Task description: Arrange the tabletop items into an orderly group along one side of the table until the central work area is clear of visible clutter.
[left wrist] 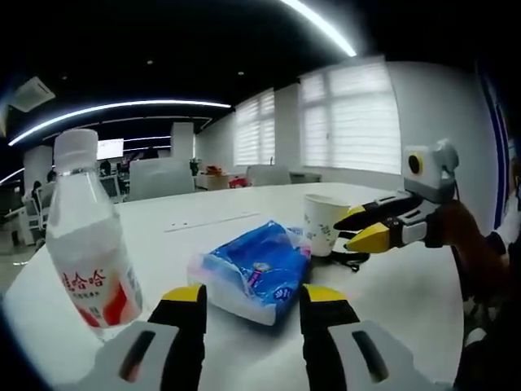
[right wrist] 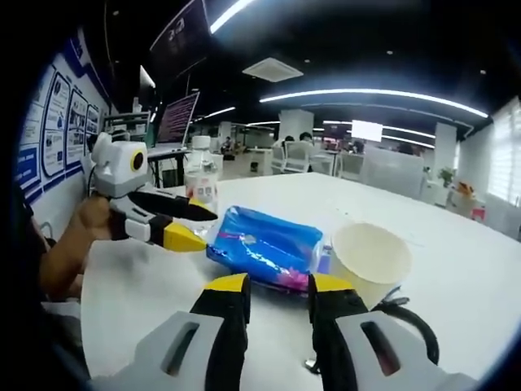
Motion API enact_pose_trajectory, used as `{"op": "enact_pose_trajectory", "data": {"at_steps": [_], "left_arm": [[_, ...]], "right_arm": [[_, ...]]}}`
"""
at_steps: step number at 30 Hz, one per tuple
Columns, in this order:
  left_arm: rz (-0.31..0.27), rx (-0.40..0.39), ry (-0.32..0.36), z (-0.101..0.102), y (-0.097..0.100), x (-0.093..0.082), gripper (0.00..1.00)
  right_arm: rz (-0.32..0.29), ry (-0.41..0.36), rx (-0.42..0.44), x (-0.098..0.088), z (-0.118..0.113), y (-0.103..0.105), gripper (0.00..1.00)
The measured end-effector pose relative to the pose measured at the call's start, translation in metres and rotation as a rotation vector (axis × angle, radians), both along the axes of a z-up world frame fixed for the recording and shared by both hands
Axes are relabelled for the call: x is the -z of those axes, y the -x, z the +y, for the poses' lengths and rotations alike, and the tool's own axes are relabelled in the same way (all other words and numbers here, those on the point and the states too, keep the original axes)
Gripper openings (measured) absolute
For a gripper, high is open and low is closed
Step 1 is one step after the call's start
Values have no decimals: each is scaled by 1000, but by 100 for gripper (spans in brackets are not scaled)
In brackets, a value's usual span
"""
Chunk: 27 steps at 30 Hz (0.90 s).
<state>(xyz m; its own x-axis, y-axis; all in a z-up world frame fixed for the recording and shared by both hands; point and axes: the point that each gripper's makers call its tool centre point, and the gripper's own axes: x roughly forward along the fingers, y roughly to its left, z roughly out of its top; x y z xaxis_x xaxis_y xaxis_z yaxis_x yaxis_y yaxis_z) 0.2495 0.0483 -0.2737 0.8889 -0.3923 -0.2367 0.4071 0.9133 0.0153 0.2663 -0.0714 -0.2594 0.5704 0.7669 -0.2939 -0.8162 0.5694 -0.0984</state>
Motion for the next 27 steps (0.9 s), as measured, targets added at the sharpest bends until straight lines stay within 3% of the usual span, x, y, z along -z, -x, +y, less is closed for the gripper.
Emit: {"op": "enact_pose_trajectory", "data": {"at_steps": [27], "left_arm": [[2,-25,-35,3,-6,1,35]], "right_arm": [[16,4,37,7,7,-11,19]]}}
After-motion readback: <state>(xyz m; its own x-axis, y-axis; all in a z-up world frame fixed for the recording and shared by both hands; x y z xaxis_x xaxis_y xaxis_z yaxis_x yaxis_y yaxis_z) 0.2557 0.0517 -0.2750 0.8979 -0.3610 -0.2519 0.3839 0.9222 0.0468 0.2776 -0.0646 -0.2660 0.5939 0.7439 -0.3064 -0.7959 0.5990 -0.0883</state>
